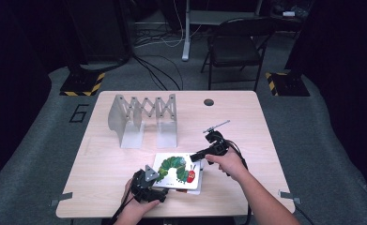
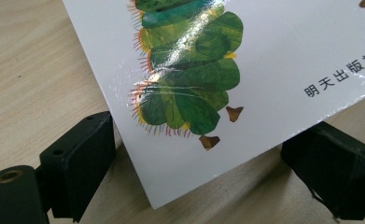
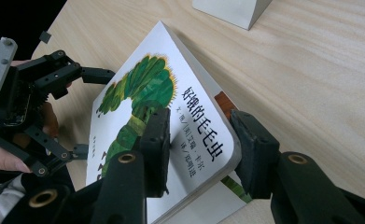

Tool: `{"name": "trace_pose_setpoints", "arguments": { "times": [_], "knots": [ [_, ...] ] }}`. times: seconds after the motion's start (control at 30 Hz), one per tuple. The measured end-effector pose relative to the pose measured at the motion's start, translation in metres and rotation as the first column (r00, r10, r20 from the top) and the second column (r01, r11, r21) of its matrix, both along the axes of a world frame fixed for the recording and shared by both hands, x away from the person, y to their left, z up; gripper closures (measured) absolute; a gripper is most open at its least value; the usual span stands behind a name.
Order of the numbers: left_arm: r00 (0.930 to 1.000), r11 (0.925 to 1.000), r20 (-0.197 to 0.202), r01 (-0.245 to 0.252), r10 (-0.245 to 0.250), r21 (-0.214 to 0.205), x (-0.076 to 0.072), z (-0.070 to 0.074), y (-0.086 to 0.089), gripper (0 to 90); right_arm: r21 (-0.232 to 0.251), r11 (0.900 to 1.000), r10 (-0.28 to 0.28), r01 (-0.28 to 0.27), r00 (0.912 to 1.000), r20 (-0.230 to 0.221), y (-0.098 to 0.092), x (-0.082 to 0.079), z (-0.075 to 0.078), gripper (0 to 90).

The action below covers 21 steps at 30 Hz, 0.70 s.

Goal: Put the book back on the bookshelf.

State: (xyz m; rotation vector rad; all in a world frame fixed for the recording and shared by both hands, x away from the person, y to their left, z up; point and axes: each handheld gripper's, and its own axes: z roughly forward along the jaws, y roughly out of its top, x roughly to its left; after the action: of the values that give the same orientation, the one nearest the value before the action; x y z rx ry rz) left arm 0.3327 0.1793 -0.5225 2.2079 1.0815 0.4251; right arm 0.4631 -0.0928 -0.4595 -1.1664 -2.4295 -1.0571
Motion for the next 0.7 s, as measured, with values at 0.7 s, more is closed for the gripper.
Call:
{"name": "trace_pose_setpoints", "arguments": {
  "times": [0.7],
  "knots": [
    [1.0, 1.0, 0.0, 0.008, -0.008, -0.001, -0.0019, 0.0004, 0.0005, 11.9, -0.008, 0.9975, 0.07, -0.07, 0.9976, -0.006, -0.0015, 0.0014, 0.0104, 63.3]
  ]
}}
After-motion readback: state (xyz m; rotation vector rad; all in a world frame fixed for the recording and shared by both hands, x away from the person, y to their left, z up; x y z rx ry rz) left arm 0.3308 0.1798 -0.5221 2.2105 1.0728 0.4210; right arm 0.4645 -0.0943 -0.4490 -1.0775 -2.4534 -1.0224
